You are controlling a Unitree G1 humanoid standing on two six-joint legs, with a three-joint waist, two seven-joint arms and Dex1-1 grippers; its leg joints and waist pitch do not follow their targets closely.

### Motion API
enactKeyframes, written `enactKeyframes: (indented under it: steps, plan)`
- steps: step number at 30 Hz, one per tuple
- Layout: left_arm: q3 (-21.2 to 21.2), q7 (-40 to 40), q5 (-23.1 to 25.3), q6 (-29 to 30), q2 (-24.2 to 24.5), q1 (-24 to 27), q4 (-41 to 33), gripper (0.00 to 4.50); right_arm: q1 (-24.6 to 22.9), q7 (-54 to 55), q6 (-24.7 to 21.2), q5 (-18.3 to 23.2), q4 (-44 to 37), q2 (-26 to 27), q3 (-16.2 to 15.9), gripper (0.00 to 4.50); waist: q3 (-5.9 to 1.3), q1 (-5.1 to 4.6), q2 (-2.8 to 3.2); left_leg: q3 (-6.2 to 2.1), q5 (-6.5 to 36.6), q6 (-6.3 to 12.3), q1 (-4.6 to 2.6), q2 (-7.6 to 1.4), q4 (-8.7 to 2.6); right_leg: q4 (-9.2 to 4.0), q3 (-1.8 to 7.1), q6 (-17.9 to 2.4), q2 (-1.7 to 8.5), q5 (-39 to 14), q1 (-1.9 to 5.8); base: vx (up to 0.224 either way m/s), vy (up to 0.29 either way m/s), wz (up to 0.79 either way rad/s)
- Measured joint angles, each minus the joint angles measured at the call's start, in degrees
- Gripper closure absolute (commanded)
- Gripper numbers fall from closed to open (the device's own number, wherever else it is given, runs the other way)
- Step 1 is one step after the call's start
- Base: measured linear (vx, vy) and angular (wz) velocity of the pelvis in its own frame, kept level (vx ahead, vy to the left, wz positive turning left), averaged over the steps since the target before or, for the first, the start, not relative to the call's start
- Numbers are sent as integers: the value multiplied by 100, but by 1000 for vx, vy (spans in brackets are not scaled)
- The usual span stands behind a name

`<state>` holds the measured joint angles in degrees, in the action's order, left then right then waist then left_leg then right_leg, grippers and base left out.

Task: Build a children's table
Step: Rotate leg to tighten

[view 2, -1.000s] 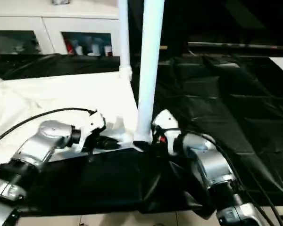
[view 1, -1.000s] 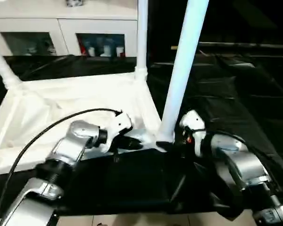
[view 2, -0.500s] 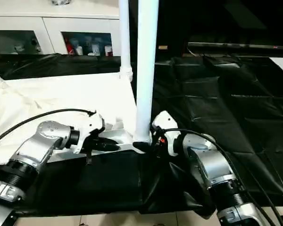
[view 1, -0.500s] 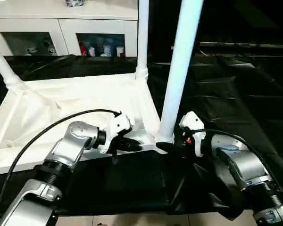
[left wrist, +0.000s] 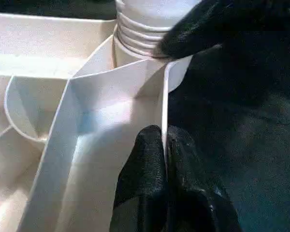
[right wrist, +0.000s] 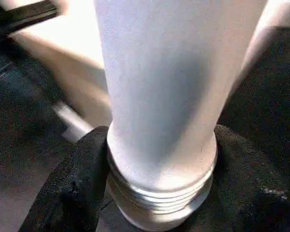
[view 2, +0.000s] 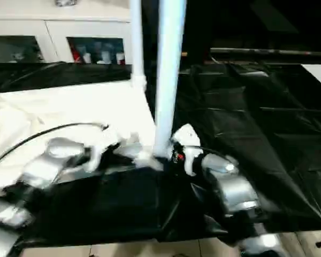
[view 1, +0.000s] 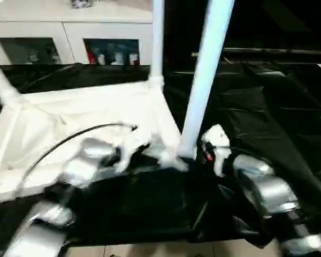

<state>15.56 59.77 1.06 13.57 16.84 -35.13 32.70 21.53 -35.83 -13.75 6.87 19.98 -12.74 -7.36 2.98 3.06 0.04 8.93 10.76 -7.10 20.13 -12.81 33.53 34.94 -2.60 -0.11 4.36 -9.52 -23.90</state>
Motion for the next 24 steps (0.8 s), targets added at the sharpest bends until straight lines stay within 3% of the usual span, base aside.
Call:
enactKeyframes:
  steps: [3, 10, 15, 17, 21, 24]
  plan:
    - [-7, -821, 197, 150, -462, -246, 299, 450, 162, 1156, -3, -55, 351, 585, 362, 176, -1, -6, 0, 1, 0, 0, -6, 1, 1, 0, 2, 21, 0, -13, 5, 0, 0, 0]
    - [-54, -1686, 367, 118, -933, -497, 790, 450, 695, 2369, 277, -402, 1199, 1043, 487, 176, -26, -22, 16, 1, 0, 0, -16, 4, -1, -2, 5, 31, 1, -19, 17, 0, 0, 0]
    - [-63, -1684, 383, 38, -926, -525, 862, 450, 726, 2392, 530, -416, 1382, 1088, 524, 176, -26, -34, 15, 1, 0, 0, -15, 4, 0, -3, 6, 32, 1, -20, 17, 0, 0, 0]
    - [-62, -1633, 380, 3, -897, -524, 861, 450, 725, 2291, 591, -405, 1403, 1082, 559, 106, -25, -40, 15, 1, 0, 0, -12, 4, -2, -3, 5, 32, 1, -20, 13, 0, 0, 0]
    - [-66, -1328, 317, -100, -683, -441, 747, 450, 613, 1611, 792, -279, 1364, 849, 501, 71, -24, -49, 17, 1, 0, 0, -6, 3, -14, -2, 3, 28, 0, -17, 3, 0, 0, 0]
    - [-71, -1009, 291, -242, -457, -347, 638, 450, 477, 985, 754, -277, 1116, 440, 252, 53, -23, -52, 18, 1, 0, 0, -6, 2, -26, -1, 1, 6, -3, -4, -3, 0, 0, 0]
